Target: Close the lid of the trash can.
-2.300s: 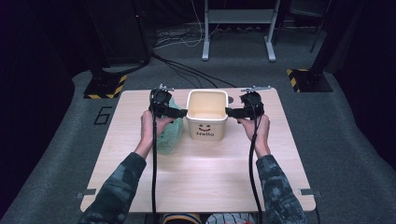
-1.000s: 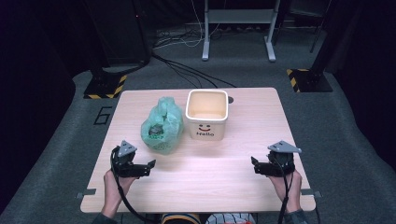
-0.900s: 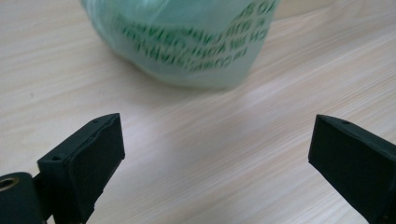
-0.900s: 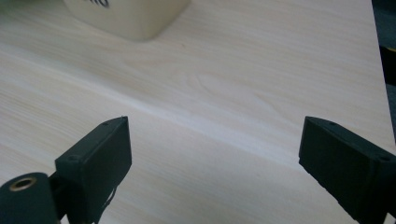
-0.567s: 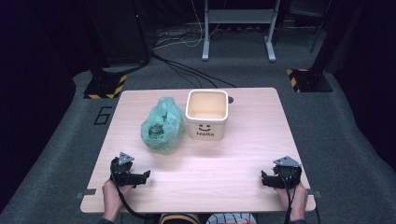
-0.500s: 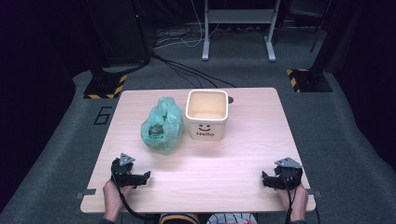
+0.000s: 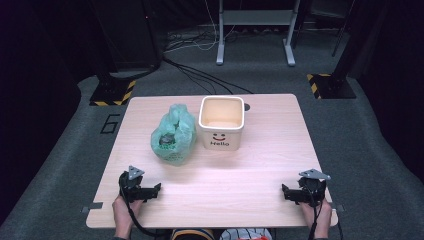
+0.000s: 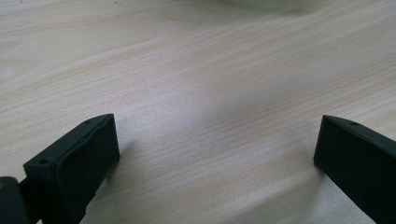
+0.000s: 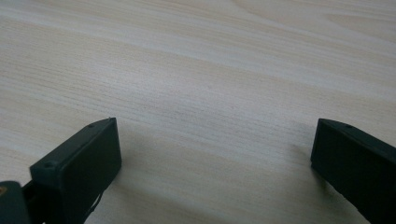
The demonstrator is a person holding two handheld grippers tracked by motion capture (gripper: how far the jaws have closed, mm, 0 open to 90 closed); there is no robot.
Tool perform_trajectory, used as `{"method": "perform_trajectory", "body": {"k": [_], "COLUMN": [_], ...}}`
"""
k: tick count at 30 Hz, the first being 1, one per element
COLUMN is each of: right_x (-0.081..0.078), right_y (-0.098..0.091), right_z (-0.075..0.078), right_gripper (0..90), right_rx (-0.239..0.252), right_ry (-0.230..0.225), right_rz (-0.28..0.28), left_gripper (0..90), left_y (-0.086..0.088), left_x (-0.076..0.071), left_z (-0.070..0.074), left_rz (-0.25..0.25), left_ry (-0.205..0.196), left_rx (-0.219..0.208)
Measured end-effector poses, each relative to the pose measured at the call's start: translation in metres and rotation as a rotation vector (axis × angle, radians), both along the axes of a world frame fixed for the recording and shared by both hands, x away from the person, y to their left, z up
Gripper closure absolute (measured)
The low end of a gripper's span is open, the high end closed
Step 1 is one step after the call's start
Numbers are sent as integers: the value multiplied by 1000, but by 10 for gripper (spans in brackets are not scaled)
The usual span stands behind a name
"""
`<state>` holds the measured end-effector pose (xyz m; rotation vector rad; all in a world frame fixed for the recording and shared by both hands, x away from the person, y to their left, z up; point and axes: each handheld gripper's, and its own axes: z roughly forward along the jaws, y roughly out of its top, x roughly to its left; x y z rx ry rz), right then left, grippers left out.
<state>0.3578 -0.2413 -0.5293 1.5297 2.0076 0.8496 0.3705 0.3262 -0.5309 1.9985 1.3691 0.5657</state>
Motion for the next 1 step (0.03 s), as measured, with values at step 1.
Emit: {"method": "perform_trajectory", "body": {"k": [1], "right_x": [0], "right_y": [0], "right_z": [0], "right_gripper": [1], "right_rx": [0], "right_ry": [1], "right_rz": [1], "left_gripper": [0], "left_y": [0], "left_x": [0], "left_z": [0], "left_rz": [0], "left_ry": [0], "left_rx": [0]}}
